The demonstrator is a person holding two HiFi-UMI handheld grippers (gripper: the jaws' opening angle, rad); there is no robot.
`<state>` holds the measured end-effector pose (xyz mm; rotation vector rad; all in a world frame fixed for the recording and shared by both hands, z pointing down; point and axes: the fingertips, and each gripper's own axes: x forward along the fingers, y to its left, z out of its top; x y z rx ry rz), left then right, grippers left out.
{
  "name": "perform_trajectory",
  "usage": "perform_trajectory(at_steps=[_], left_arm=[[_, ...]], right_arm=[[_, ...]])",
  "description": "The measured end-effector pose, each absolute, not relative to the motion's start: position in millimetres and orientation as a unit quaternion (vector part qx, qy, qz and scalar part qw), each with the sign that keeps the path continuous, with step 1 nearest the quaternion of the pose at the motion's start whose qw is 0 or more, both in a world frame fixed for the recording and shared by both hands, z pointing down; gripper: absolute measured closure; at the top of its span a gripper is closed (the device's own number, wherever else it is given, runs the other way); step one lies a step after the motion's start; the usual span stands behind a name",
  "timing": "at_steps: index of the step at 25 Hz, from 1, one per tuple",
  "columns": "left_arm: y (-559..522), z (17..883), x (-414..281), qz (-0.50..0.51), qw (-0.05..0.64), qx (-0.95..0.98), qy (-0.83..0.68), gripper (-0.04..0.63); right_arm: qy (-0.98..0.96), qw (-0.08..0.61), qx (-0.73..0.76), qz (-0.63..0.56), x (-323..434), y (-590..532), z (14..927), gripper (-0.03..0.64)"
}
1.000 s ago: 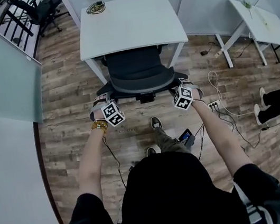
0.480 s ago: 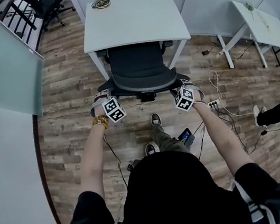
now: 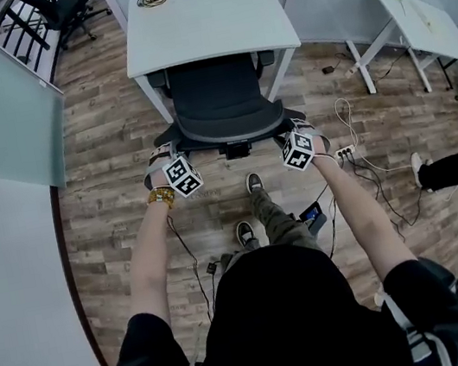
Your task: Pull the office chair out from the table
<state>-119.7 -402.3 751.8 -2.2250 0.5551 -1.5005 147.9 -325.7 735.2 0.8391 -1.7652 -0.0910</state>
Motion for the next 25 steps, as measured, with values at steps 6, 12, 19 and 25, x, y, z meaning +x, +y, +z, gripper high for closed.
perform_trajectory(at_steps=[6, 12, 19, 25], left_arm=[[-382, 754, -120, -0.535, 0.203, -0.795, 0.199, 0.423], [-365, 753, -120, -0.537, 0.203, -0.793, 0.203, 0.423], [-334, 755, -120, -0.543, 0.195, -0.792, 0.199, 0.423], [-303, 754, -114, -0.541, 0.193, -0.793, 0.203, 0.423]], right_arm=[[-0.749, 0.558, 0.354, -0.037, 148, -306, 736, 0.48], [-0.749, 0.558, 0.355, -0.039, 148, -291, 737, 0.48], [-0.752, 0.559, 0.347, -0.04, 149, -264, 739, 0.48], [-0.755, 0.557, 0.342, -0.05, 156, -239, 738, 0.479]])
